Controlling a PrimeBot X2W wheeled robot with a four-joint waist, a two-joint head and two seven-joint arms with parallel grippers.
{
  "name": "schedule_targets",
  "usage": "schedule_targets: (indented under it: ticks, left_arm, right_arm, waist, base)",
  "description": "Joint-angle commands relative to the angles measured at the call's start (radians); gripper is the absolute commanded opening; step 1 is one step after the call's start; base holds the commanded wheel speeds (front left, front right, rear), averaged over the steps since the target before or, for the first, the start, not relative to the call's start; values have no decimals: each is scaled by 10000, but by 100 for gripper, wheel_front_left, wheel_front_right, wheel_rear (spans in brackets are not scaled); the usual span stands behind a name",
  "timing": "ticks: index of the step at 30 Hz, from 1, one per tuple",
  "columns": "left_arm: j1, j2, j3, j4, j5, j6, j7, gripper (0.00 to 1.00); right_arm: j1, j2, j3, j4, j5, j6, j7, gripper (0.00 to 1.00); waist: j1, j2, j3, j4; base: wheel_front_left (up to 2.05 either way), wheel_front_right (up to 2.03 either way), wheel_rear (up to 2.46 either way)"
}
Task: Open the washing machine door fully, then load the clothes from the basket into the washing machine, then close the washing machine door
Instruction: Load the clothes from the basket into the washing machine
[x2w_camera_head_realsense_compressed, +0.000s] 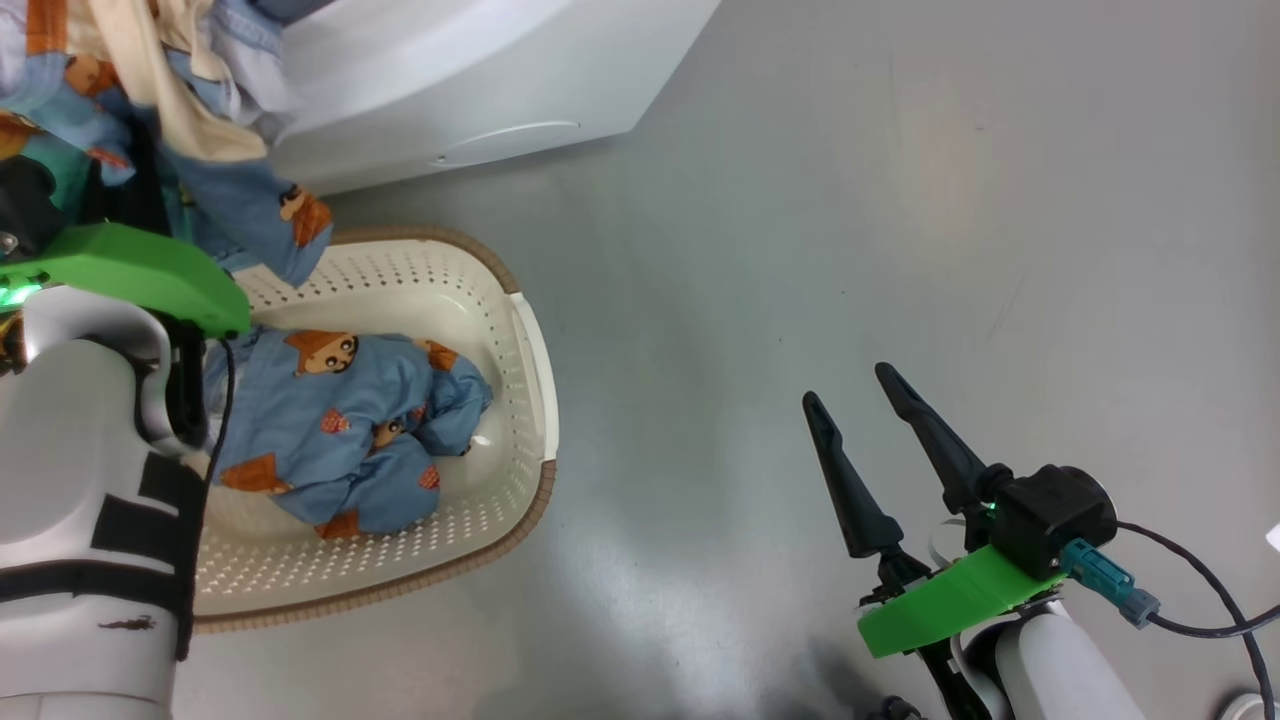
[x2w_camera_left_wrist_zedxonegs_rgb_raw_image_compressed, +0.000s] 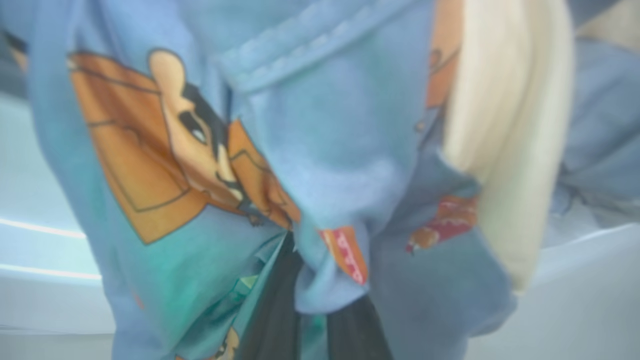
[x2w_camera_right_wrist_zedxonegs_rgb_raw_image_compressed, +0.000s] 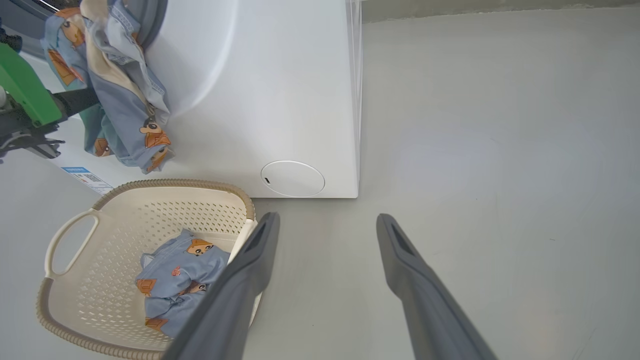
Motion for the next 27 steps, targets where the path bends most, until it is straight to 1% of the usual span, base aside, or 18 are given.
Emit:
schedule_targets:
  ticks: [1,8,14,22,27]
  left_arm:
    - [-45,227,259,-278,-136,-115,-131,0]
    - [91,-328,429,-610,-756,-639,-133,0]
    - [132,-475,288,-1064,-948,-838,-82,0]
    - [307,-503,112,-2470,-1160,-902,494,0]
    - [480,-412,43,-3598,-1204,-763,1016,0]
  right_arm:
    - [47,-24,160,-204,-12,16,-120,100]
    - [118,-24,52,-168,-77,16,-120,100]
    - [164,-24,-39,-136,-146,16,-120,100]
    - [218,-24,-79,-130,-202,16,-120,100]
    - [254,-24,-47,-128,-165,16,-120,100]
  waist:
    - [0,0,-42,58]
    - [0,0,-185,292]
    - [0,0,-309,461]
    - [0,0,-495,626]
    - [0,0,-555,627]
  base:
    - [0,0,0]
    - [0,0,0]
    - [0,0,0]
    - [0,0,0]
    - [0,0,0]
